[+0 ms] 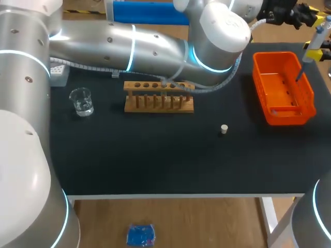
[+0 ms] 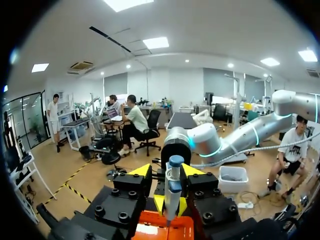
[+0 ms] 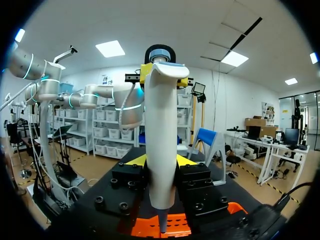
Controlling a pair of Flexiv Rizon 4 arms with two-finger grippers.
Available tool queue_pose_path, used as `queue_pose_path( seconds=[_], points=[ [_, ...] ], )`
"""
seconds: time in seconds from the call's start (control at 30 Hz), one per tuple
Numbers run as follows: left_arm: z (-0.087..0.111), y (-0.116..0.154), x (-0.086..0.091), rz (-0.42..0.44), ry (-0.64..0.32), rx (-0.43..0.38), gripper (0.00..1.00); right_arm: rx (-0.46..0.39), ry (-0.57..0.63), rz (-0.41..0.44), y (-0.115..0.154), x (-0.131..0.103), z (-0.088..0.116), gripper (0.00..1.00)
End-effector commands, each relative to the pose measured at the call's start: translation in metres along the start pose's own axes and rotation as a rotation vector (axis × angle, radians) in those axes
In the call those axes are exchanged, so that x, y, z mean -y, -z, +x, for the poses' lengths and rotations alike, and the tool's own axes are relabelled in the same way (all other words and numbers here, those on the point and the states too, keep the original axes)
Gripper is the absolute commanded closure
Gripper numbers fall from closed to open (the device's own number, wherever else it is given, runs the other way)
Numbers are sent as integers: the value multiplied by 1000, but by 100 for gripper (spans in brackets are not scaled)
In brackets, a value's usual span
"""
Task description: Invert the test tube, pick up the pipette, mount the tip to pipette, aspirate from beaker and dispense into the tube, eject the tip, return the pipette, and cap with the stopper.
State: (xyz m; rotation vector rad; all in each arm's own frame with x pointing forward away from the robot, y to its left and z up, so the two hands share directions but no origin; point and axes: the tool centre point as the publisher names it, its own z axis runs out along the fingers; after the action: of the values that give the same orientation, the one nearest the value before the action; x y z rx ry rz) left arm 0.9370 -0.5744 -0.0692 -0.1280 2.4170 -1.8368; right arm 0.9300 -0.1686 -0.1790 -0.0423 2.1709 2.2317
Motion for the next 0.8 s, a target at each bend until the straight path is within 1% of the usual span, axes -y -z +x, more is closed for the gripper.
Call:
queue_pose_path(
  seconds=[0.03,0.17,0.33,0.57,0.63,0.67,0.73,0.8],
  points=[
    [-1,10,3,9,-2,-4,0,-1,-1,3,0,-1,0,100],
    [0,20,4,-14,-8,-12,0,-1,-1,3,0,-1,0,100],
    [3,50,1,-15,-28,-1,0,-1,-1,3,0,-1,0,100],
    [11,102,-14,-12,-35,18,0,-1,-1,3,0,-1,0,100],
    [16,114,-19,-12,-40,10,0,-1,-1,3,0,-1,0,100],
    [18,120,-22,-25,-33,11,0,-1,-1,3,0,-1,0,100],
    [22,131,-27,-5,-25,7,0,-1,-1,3,0,-1,0,100],
    [26,141,-34,-14,-3,17,0,-1,-1,3,0,-1,0,100]
  ],
)
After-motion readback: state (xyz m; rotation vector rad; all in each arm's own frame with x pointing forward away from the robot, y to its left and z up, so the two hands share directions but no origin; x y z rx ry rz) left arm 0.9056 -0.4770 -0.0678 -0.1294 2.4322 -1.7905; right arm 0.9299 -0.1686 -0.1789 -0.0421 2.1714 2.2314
